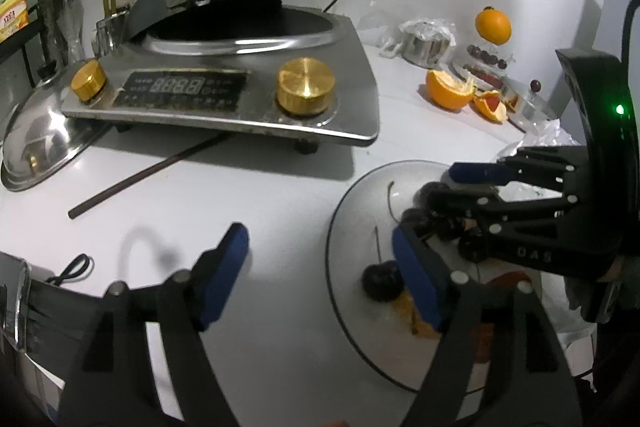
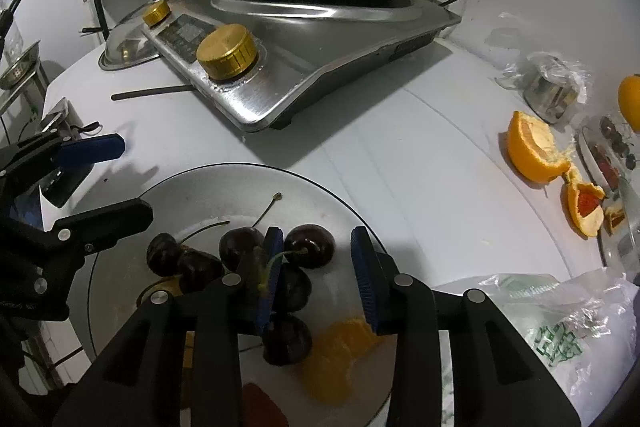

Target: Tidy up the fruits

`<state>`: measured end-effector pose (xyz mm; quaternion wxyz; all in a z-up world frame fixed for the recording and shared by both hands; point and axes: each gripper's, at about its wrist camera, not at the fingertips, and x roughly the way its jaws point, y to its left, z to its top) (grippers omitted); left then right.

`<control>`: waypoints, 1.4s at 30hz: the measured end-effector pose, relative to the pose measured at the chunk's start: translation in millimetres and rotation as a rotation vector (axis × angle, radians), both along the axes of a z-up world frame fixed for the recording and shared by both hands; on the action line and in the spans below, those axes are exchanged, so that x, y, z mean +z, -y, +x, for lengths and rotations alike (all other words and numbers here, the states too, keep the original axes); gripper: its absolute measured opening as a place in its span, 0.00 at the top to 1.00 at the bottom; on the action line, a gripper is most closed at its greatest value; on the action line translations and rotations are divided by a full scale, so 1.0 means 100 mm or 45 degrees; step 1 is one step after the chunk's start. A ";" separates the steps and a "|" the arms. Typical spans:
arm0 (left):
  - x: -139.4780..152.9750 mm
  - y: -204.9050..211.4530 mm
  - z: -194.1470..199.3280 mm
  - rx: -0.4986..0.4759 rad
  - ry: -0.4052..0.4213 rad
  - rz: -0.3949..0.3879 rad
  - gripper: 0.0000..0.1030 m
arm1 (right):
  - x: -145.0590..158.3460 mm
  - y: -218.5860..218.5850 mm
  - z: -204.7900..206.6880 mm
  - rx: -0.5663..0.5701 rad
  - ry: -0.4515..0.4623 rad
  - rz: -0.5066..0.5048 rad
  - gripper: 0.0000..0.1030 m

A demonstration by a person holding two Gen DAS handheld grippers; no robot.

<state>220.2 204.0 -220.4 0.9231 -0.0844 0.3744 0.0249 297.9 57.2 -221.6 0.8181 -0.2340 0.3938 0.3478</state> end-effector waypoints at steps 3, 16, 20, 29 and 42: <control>0.04 0.04 -0.03 -0.003 0.012 0.009 0.26 | 0.05 0.05 -0.04 -0.009 0.013 0.007 0.64; 0.29 0.36 -0.28 -0.023 0.075 0.028 0.26 | 0.31 0.41 -0.32 -0.052 0.087 0.048 0.64; 0.40 0.47 -0.39 -0.025 0.117 0.051 0.26 | 0.41 0.55 -0.43 -0.065 0.112 0.067 0.64; 0.66 0.83 -0.59 -0.066 0.197 0.087 0.26 | 0.64 0.94 -0.70 -0.110 0.179 0.125 0.64; 1.11 1.32 -0.93 -0.061 0.360 0.099 0.11 | 1.00 1.56 -1.11 -0.191 0.282 0.225 0.64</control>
